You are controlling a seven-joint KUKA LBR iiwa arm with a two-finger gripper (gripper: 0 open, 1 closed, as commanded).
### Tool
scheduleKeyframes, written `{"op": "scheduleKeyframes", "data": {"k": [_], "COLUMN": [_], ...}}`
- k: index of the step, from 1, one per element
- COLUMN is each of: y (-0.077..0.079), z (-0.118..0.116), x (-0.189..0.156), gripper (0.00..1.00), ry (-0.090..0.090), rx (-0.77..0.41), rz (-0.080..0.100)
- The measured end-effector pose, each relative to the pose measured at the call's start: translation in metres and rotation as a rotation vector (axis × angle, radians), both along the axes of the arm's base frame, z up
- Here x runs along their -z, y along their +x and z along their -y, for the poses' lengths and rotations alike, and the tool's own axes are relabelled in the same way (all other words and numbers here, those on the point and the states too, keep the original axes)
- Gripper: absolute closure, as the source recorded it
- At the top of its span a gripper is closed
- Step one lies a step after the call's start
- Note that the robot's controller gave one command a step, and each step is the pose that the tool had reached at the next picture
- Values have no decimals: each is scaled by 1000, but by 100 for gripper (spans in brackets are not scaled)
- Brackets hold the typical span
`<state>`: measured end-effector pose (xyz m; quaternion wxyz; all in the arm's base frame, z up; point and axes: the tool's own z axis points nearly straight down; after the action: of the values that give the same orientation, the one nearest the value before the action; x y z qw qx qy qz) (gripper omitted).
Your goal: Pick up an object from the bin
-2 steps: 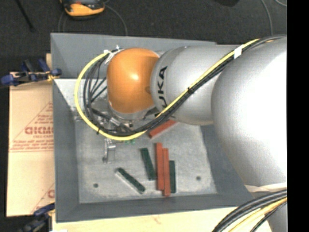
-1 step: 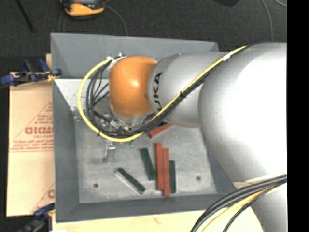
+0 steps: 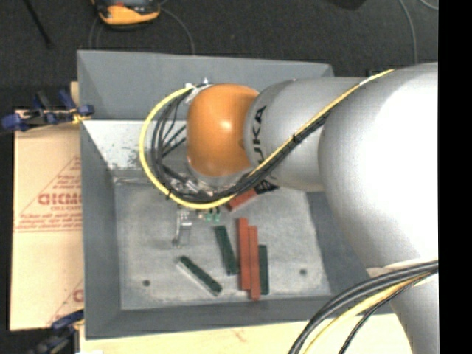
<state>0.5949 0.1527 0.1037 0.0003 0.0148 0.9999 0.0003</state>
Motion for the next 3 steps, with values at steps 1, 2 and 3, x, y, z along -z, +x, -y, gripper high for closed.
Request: {"op": "scheduleKeyframes", "data": {"k": [1,2,3], "y": [3,-34,-48], "z": [20,20,53], "x": [21,20,18], "gripper": [0,0,0], "ry": [-2,1,1], "rx": [-148,-96,-183], "rz": [5,1,1]}}
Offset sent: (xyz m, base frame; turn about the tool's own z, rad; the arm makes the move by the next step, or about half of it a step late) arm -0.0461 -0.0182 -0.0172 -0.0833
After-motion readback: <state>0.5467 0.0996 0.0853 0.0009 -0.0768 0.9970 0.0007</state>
